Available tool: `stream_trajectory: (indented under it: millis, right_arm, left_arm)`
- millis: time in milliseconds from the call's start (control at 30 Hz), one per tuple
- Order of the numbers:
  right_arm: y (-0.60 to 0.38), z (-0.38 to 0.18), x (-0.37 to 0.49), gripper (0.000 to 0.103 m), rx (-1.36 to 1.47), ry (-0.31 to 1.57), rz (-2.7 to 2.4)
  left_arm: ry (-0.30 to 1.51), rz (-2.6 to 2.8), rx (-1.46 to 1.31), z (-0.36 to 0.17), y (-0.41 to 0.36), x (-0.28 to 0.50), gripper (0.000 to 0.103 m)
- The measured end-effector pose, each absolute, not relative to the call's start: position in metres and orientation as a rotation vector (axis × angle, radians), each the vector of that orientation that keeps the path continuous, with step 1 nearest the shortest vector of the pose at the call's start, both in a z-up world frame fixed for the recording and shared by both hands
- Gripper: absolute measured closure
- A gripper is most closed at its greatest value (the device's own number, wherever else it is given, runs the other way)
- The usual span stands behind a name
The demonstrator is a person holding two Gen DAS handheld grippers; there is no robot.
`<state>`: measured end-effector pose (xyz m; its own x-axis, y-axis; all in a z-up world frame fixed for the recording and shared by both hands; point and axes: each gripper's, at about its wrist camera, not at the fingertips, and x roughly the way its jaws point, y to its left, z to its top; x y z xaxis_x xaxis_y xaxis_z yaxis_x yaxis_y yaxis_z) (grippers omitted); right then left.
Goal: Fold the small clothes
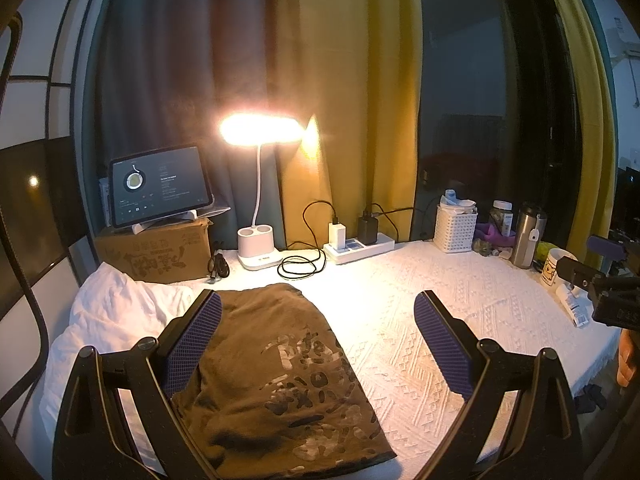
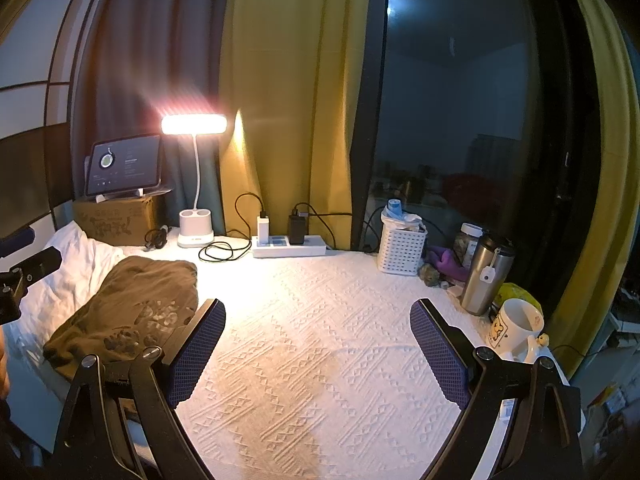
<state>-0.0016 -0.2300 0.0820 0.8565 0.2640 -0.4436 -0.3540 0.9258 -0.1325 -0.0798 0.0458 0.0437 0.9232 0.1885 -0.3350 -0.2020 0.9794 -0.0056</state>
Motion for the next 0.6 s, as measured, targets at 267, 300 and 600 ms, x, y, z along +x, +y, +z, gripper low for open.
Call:
stream_trajectory:
  millis: [267, 300, 600]
  right_arm:
    - [-0.2292, 0.0807, -0.0031, 0.008, -0.213, 0.437, 0.324]
    - [-0.2288, 0.0806, -0.0033, 0.008, -0.213, 0.438, 0.324]
    - [-0.2246, 0.0797, -0.0021, 0.008, -0.218, 0.445, 0.325]
  left_arm:
    - [0.340, 0.199, -0.039, 0.0436, 0.0459, -0.0800, 0.007]
    - [0.340, 0.198, -0.038, 0.0438, 0.0463, -0.0801, 0.007]
    - [0.342, 0.190, -0.047, 0.0426, 0.0465, -0.0794, 0.007]
